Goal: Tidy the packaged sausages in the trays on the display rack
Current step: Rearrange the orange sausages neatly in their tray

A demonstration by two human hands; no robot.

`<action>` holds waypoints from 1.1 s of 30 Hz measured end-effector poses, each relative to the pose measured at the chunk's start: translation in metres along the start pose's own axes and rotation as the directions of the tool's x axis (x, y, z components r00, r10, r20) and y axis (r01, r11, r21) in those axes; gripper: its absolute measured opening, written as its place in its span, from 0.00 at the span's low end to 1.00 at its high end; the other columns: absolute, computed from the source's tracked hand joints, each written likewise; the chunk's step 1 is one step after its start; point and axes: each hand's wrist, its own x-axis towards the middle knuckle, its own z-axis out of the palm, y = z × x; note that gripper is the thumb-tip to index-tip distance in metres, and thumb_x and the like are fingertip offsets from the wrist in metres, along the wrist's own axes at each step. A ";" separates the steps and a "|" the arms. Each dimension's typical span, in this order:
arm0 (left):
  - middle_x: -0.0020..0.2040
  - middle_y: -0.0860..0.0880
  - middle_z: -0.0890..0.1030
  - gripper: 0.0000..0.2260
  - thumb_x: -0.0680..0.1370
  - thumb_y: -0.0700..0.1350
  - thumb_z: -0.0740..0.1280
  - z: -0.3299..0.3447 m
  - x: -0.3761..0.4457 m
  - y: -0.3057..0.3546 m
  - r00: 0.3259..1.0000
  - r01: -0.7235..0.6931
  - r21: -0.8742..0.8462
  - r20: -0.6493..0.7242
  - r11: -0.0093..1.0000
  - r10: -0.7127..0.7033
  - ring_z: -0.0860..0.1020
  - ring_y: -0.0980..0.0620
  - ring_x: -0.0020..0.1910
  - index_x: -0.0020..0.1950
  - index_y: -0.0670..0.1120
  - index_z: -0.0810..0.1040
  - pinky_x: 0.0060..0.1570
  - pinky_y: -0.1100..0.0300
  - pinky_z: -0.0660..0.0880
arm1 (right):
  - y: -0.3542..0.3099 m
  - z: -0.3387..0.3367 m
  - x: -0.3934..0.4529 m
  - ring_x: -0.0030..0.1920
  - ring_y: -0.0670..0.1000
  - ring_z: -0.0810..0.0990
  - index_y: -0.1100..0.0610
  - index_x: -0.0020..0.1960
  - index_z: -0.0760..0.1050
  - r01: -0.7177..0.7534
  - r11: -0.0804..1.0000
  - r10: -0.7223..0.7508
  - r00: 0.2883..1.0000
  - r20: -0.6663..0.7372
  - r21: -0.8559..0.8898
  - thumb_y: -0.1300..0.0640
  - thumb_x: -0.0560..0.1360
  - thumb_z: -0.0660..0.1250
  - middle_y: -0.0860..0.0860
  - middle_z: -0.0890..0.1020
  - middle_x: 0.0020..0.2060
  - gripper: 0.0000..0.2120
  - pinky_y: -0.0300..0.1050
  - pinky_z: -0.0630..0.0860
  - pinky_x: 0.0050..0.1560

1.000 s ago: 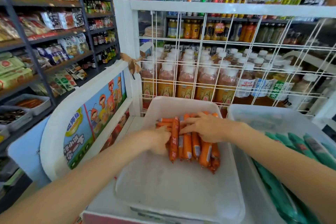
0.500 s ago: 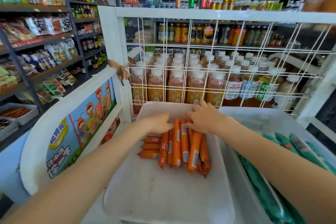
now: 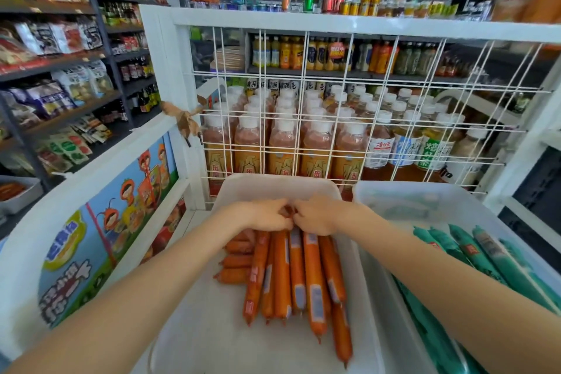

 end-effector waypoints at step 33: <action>0.68 0.51 0.71 0.18 0.78 0.41 0.62 -0.002 -0.023 -0.011 0.978 0.043 0.085 -0.207 0.995 -0.024 0.69 0.54 0.66 0.69 0.48 0.68 0.63 0.62 0.65 | 0.009 -0.020 0.002 0.54 0.53 0.77 0.60 0.51 0.79 -0.004 1.000 -0.002 0.984 -0.177 -0.030 0.61 0.72 0.69 0.53 0.81 0.50 0.08 0.44 0.73 0.54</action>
